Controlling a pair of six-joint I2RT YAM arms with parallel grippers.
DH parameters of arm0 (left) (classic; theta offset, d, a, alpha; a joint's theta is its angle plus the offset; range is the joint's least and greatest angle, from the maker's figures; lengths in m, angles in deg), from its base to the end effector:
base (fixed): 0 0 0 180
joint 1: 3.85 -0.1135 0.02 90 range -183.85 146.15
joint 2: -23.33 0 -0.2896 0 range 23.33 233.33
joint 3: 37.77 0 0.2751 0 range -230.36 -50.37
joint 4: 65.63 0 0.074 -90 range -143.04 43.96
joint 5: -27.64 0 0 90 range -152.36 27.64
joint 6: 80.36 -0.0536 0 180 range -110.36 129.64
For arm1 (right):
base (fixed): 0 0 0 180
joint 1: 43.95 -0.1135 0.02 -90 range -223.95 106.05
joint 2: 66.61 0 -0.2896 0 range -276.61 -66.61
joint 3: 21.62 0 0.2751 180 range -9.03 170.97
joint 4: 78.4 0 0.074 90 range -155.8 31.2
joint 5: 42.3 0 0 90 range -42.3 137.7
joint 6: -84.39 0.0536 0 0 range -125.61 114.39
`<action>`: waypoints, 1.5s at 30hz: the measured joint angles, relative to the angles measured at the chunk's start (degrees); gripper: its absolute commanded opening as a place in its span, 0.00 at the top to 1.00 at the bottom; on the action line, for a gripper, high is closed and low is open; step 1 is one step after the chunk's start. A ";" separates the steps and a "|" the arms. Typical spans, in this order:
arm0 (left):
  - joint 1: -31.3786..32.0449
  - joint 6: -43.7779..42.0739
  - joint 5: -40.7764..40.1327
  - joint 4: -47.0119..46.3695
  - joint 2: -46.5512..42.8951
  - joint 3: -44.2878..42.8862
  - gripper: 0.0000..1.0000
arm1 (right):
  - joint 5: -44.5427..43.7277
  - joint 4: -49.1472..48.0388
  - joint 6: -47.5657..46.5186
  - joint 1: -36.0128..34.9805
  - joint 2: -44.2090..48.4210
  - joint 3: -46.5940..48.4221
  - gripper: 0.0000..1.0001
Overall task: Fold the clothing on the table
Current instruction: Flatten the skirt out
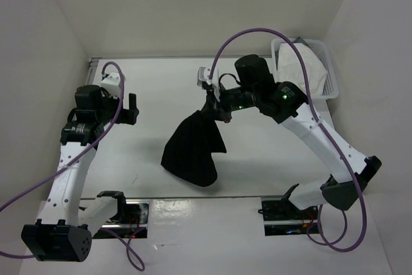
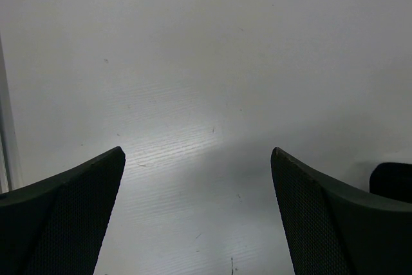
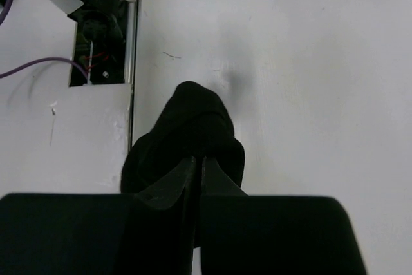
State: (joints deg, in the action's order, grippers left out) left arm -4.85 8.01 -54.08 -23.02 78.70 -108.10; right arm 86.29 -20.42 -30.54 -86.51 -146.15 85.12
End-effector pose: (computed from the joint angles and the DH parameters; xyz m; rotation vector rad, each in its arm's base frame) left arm 0.2338 -0.0036 0.3639 0.1010 2.0476 -0.1198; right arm 0.2070 0.2354 0.4647 -1.4850 1.4851 0.8920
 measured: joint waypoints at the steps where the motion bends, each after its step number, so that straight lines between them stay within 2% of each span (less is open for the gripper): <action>1: 0.00 -0.07 0.15 0.02 0.00 0.00 0.00 | 0.28 0.04 0.00 0.00 0.63 -0.02 1.00; 5: 0.00 -0.11 0.59 0.02 0.24 0.00 0.00 | -2.97 -2.97 2.01 -0.04 2.99 -2.40 1.00; 9: 0.00 -0.13 0.63 0.11 0.94 0.00 0.00 | -14.38 -8.59 5.25 -0.07 1.66 -6.91 1.00; 14: 0.00 -0.13 1.09 0.57 1.05 0.00 0.00 | -29.66 -14.03 9.03 1.60 -13.66 -7.61 1.00; 19: 0.00 -0.13 1.62 0.90 1.05 0.00 0.00 | -38.88 -14.51 12.13 8.35 -27.87 -7.96 1.00; 27: 1.01 -3.34 7.17 2.32 0.26 0.00 0.00 | -46.07 -14.53 14.91 19.67 -31.56 -7.04 1.00; 30: 7.34 -5.05 8.04 2.60 0.33 0.00 0.00 | -47.36 -14.56 15.61 21.75 -32.92 -5.46 1.00; 33: 18.16 -6.49 5.97 1.95 3.58 0.00 0.00 | -47.52 -14.43 16.59 22.23 -34.40 -4.94 1.00; 41: 45.64 -9.53 -13.11 -1.92 18.78 0.20 0.08 | -46.71 -13.46 18.29 22.77 -37.81 -3.78 1.00; 45: 54.97 -10.64 -19.21 -6.25 22.08 0.70 0.13 | -46.45 -13.42 18.80 24.59 -39.26 -2.97 1.00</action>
State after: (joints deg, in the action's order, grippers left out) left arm 50.12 -2.63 -73.30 -29.27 100.78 -107.40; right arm 39.84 -33.84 -11.74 -61.92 -185.41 82.15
